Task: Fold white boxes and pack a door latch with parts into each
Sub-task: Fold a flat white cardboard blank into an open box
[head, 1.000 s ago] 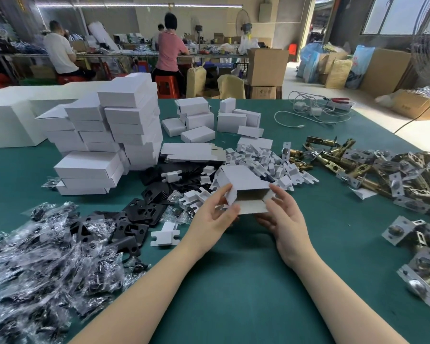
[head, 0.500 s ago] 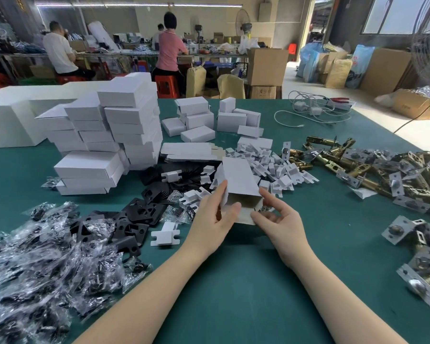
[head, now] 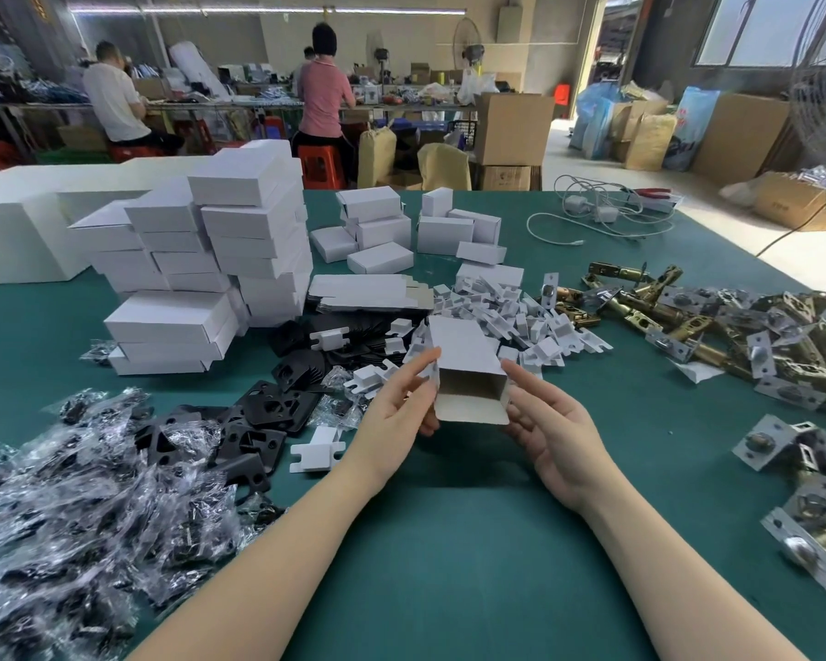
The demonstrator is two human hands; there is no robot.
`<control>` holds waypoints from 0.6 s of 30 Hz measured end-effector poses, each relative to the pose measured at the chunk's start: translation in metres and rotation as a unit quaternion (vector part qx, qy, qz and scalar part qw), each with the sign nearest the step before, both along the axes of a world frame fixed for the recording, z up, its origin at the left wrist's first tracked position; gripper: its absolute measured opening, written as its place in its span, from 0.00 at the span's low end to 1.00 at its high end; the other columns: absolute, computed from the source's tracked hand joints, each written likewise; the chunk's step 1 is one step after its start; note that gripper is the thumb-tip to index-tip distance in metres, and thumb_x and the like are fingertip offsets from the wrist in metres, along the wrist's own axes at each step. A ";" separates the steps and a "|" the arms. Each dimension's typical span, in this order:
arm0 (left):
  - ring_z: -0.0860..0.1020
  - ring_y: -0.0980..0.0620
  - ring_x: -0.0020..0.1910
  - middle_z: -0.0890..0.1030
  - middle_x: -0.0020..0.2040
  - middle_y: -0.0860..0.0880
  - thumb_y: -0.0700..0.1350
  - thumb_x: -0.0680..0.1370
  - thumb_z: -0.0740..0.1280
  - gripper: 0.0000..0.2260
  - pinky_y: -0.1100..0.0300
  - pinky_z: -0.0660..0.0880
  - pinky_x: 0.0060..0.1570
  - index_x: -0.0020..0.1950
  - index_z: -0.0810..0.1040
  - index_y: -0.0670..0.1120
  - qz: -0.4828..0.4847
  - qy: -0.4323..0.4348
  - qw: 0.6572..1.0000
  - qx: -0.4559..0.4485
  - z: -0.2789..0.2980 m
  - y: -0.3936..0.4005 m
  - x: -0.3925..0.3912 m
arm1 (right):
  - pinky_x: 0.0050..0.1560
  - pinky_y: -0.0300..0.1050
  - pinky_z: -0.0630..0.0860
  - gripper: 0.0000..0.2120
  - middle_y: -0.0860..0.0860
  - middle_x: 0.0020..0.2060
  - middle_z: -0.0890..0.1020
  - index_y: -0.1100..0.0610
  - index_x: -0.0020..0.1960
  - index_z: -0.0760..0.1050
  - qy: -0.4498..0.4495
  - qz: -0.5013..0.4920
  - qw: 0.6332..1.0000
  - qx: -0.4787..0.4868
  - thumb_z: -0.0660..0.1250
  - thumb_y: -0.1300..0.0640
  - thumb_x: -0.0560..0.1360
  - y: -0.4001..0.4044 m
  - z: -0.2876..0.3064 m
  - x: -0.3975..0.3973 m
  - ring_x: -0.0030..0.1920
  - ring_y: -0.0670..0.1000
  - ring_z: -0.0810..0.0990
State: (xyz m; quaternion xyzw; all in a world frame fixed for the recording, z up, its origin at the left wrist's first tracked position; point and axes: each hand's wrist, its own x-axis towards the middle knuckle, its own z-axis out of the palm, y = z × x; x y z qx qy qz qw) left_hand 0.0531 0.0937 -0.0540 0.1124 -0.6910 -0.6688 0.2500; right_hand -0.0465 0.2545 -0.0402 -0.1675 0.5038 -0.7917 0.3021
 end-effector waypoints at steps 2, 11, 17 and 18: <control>0.75 0.57 0.34 0.75 0.36 0.61 0.44 0.83 0.61 0.14 0.63 0.76 0.41 0.64 0.75 0.61 -0.015 0.004 1.000 0.010 0.001 0.000 0.002 | 0.41 0.37 0.79 0.18 0.51 0.36 0.79 0.56 0.62 0.78 -0.015 0.016 1.000 -0.008 0.68 0.60 0.72 0.002 0.001 -0.002 0.36 0.45 0.77; 0.78 0.56 0.34 0.79 0.38 0.55 0.49 0.74 0.72 0.14 0.64 0.76 0.40 0.57 0.79 0.63 -0.029 0.010 0.999 0.036 0.000 -0.005 0.002 | 0.35 0.35 0.74 0.21 0.48 0.38 0.78 0.55 0.60 0.80 0.049 -0.003 0.998 0.037 0.73 0.60 0.66 0.001 -0.003 -0.001 0.37 0.44 0.77; 0.72 0.59 0.34 0.73 0.34 0.58 0.41 0.73 0.76 0.11 0.70 0.72 0.39 0.52 0.82 0.54 0.031 -0.003 0.999 -0.013 -0.006 -0.005 -0.001 | 0.36 0.34 0.73 0.10 0.46 0.35 0.78 0.50 0.47 0.81 0.203 -0.097 0.965 0.135 0.76 0.63 0.71 -0.004 -0.012 0.003 0.31 0.44 0.74; 0.71 0.60 0.33 0.73 0.33 0.60 0.42 0.73 0.76 0.11 0.71 0.71 0.38 0.51 0.82 0.53 0.040 -0.006 0.999 -0.025 -0.006 -0.006 -0.001 | 0.34 0.32 0.71 0.09 0.44 0.33 0.79 0.49 0.44 0.80 0.235 -0.111 0.953 0.154 0.76 0.62 0.70 -0.005 -0.013 0.004 0.29 0.42 0.73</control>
